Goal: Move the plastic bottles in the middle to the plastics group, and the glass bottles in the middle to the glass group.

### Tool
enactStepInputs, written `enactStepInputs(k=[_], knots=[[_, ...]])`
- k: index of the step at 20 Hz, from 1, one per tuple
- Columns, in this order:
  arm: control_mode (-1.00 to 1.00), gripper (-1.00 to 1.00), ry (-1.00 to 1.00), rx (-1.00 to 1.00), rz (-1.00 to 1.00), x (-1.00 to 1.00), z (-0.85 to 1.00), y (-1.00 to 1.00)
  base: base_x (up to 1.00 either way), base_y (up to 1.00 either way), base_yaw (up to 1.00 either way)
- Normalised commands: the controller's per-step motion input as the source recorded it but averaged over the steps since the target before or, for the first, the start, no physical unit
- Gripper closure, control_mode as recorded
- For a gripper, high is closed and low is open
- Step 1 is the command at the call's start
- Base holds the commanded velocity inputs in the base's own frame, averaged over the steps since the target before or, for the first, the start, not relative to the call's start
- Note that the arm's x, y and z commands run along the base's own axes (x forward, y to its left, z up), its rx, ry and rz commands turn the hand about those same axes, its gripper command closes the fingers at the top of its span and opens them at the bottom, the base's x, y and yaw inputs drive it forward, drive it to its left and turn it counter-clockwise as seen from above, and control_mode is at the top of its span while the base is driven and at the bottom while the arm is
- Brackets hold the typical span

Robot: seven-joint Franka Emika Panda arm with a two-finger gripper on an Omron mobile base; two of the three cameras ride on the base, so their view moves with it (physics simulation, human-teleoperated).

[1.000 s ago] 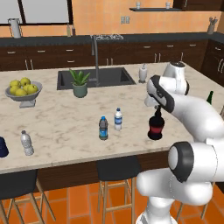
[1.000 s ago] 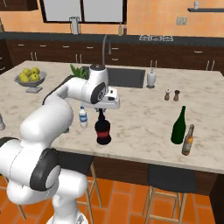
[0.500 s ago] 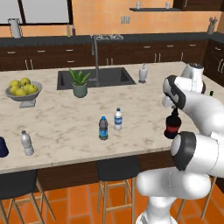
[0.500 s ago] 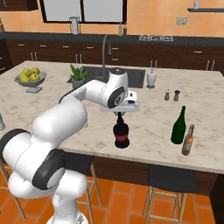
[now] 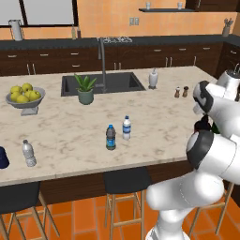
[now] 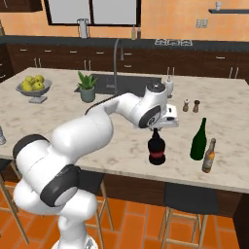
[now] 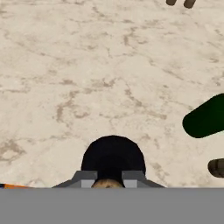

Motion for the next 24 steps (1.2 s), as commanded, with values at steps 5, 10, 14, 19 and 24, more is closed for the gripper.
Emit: enactStepInputs(k=[5, 10, 14, 19, 24], knots=[[-1.0, 1.0, -0.04, 0.0, 0.0, 0.0, 0.0, -0.74, 0.0, 0.0, 0.0], [-1.0, 1.0, -0.03, 0.0, -0.01, 0.0, 0.0, -0.72, 0.0, 0.0, 0.0], [-1.0, 1.0, -0.08, 0.0, 0.0, 0.15, -0.14, -0.16, 0.0, 0.0, 0.0], [-1.0, 1.0, -0.04, 0.0, 0.0, 0.33, -0.21, -0.01, 0.0, 0.0, 0.0], [-1.0, 1.0, 0.0, -0.01, 0.0, 0.32, -0.32, -0.05, 0.0, 0.0, 0.0]])
